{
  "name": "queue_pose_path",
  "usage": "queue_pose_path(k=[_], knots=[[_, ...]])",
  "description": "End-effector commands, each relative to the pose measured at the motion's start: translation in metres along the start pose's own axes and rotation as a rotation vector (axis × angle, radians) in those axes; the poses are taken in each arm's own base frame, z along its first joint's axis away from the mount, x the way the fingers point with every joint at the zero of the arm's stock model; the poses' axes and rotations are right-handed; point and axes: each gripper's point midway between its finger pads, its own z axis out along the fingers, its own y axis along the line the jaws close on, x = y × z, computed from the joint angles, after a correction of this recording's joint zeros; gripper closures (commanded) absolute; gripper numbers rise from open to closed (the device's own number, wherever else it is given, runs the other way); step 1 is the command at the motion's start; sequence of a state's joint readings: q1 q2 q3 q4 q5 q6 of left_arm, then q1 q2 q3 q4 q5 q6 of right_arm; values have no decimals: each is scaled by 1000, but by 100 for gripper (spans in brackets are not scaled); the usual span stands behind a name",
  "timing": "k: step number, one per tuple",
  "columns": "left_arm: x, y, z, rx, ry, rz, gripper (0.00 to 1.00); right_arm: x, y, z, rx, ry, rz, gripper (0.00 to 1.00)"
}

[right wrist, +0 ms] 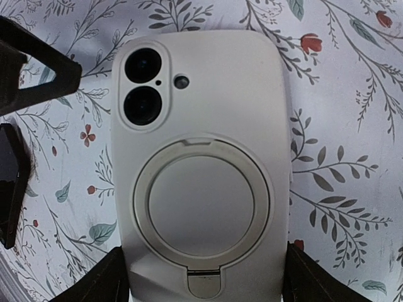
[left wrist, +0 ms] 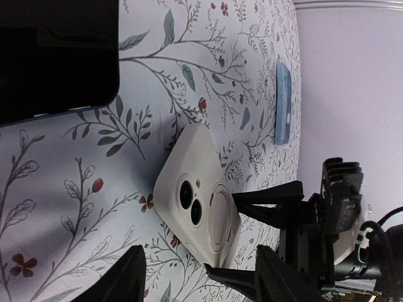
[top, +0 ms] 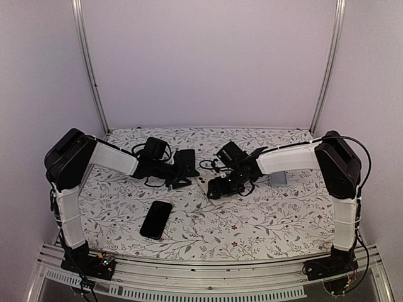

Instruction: Take the phone out of the phone case

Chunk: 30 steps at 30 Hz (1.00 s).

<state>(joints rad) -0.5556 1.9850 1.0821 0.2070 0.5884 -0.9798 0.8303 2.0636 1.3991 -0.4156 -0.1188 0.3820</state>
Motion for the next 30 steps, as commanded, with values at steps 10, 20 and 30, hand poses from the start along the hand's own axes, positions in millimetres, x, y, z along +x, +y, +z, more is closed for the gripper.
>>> queue_pose_path(k=[10, 20, 30], knots=[[12, 5, 30, 41, 23, -100, 40, 0, 25, -15, -117, -27, 8, 70], [14, 5, 39, 53, 34, -116, 50, -3, 30, -16, -118, -39, -12, 69], [18, 5, 43, 54, 51, -118, 91, -2, 30, -14, -57, -38, -55, 63]])
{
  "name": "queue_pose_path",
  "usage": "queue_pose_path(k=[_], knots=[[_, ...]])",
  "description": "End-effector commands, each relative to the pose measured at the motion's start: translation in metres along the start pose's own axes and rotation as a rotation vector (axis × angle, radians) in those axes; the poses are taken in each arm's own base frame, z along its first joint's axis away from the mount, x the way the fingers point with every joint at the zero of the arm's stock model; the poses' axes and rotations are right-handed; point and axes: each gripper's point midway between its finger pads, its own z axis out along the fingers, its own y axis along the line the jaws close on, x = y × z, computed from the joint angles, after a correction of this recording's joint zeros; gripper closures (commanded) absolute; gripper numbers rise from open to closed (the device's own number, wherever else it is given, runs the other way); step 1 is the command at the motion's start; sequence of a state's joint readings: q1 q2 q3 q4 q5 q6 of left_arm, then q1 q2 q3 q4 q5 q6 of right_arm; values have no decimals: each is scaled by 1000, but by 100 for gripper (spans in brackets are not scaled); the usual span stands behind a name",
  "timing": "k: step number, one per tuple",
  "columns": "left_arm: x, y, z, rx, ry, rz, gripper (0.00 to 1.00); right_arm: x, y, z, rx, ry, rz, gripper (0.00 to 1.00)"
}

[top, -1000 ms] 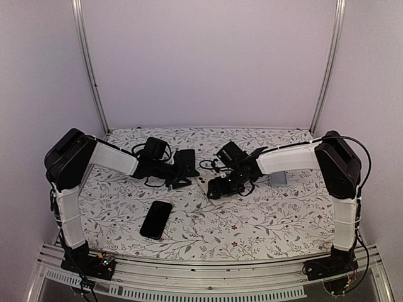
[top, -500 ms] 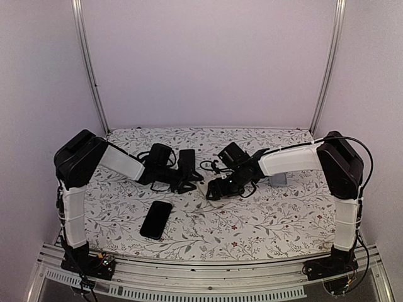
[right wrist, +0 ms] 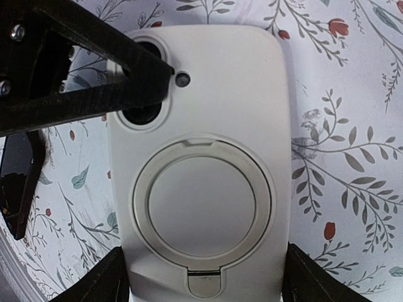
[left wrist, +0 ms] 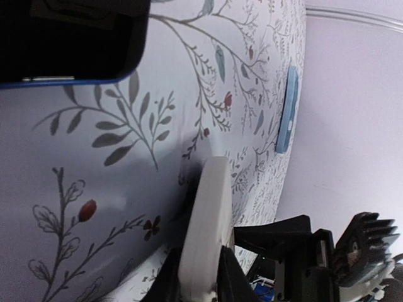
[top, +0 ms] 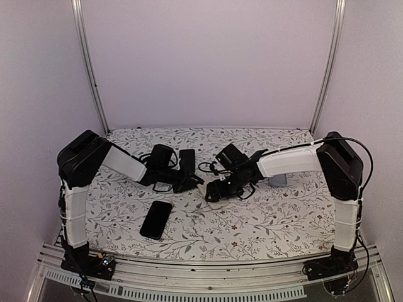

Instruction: Take the phone out of the phone case

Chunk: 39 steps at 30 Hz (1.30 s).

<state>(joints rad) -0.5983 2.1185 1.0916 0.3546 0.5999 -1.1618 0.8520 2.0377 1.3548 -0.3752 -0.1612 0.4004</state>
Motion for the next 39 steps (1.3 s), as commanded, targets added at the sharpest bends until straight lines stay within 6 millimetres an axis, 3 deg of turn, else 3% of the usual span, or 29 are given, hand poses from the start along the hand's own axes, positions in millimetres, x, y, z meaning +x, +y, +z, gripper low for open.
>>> queue_pose_path(k=[1, 5, 8, 17, 24, 39], knots=[[4, -10, 6, 26, 17, 29, 96, -12, 16, -11, 12, -40, -60, 60], [3, -18, 3, 37, 10, 40, 100, -9, 11, -11, 89, -34, -88, 35], [1, -24, -1, 42, -3, 43, 100, -12, 8, -14, 172, -50, -116, 23], [-7, -52, -16, 65, -54, 55, 100, -1, 5, -17, 408, -38, -211, 10], [-7, -63, -22, 86, -61, 55, 100, 2, 6, -14, 415, -32, -206, 12], [-2, -83, -30, 131, -59, 71, 100, -6, 5, -1, 535, -46, -277, 33]])
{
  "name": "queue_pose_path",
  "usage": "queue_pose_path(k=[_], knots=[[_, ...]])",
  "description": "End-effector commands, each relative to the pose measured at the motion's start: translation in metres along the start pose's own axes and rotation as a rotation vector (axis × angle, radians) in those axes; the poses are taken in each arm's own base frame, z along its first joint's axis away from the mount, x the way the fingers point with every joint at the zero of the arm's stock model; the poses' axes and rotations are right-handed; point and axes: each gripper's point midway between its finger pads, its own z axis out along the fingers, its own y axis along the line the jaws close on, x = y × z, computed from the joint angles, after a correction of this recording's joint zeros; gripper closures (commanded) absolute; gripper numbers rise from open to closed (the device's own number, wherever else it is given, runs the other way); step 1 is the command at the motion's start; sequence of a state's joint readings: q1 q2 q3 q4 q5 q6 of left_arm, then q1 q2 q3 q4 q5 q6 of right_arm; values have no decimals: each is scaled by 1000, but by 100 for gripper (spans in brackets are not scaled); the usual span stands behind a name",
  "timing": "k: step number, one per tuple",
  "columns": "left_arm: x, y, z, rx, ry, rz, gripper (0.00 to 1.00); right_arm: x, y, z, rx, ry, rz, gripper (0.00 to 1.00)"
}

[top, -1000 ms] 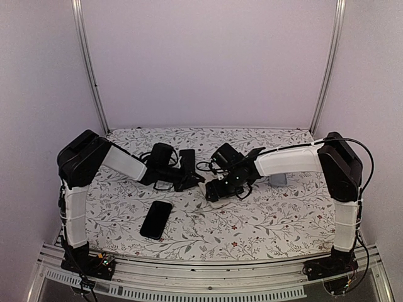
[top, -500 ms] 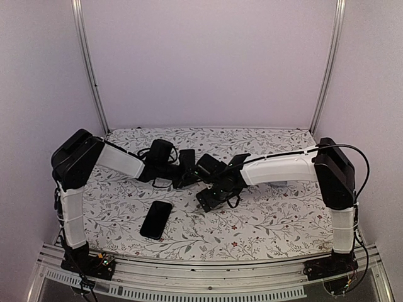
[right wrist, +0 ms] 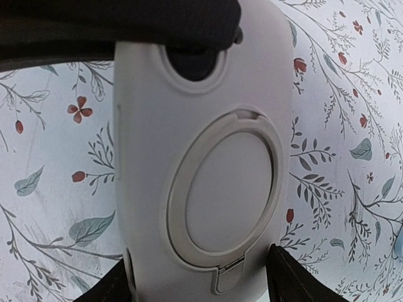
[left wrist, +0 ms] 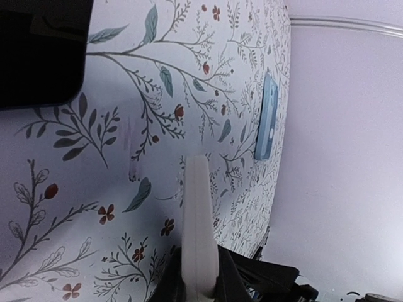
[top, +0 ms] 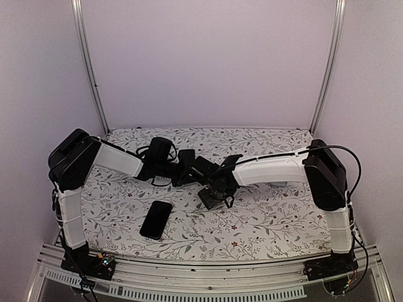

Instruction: Take the phone out of the phone case

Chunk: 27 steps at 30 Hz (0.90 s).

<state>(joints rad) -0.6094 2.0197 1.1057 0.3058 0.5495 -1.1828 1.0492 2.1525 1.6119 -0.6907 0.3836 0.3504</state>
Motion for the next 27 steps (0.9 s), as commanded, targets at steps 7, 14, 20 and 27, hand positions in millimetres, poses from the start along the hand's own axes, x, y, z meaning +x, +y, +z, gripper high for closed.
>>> queue_pose_path(k=[7, 14, 20, 27], knots=[[5, -49, -14, 111, 1, 56, 98, -8, -5, 7, 92, -24, -43, 55], [8, -53, -18, 120, 3, 63, 79, -15, -10, 0, 114, -45, -44, 83], [4, -60, -25, 123, -15, 89, 55, -27, -13, -13, 105, -78, -27, 95], [-13, -60, -45, 98, -78, 125, 29, -38, -20, -27, 30, -105, 32, 100]])
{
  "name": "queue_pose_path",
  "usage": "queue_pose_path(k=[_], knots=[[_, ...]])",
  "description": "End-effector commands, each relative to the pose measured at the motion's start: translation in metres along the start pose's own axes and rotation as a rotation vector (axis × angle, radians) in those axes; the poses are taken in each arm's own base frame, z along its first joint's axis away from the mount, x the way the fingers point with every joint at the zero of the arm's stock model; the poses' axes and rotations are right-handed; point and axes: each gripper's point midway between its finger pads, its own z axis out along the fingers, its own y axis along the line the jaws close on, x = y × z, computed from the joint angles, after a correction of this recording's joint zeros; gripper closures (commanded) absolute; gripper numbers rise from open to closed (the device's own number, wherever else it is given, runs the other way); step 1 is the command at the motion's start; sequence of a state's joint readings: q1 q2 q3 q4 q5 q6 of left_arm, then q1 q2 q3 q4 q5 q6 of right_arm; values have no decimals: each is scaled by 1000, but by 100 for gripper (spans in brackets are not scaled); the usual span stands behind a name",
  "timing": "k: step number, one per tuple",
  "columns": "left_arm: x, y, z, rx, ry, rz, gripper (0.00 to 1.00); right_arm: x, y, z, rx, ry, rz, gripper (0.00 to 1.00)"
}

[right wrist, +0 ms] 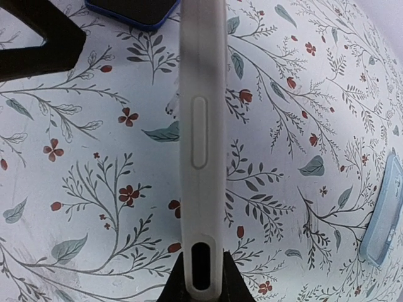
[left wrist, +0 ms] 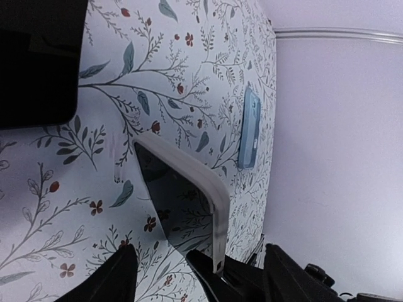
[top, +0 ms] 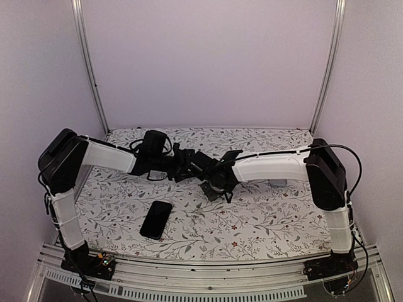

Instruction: Take the phone out of the phone case

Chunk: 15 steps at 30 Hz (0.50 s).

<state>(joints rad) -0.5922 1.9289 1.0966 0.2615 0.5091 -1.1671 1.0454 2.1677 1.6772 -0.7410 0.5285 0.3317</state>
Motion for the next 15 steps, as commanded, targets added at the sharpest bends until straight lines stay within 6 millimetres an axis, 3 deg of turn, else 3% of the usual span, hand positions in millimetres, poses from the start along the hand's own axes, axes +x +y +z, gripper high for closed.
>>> queue_pose_path(k=[1, 7, 15], knots=[[-6, -38, -25, 88, -24, 99, 27, -23, -1, -22, -129, -61, 75, 100], [-19, -32, -44, 74, -71, 106, 22, -34, -13, -35, -248, -94, 174, 100], [-21, -27, -58, 81, -87, 127, 22, -59, -28, -70, -558, -187, 338, 100]])
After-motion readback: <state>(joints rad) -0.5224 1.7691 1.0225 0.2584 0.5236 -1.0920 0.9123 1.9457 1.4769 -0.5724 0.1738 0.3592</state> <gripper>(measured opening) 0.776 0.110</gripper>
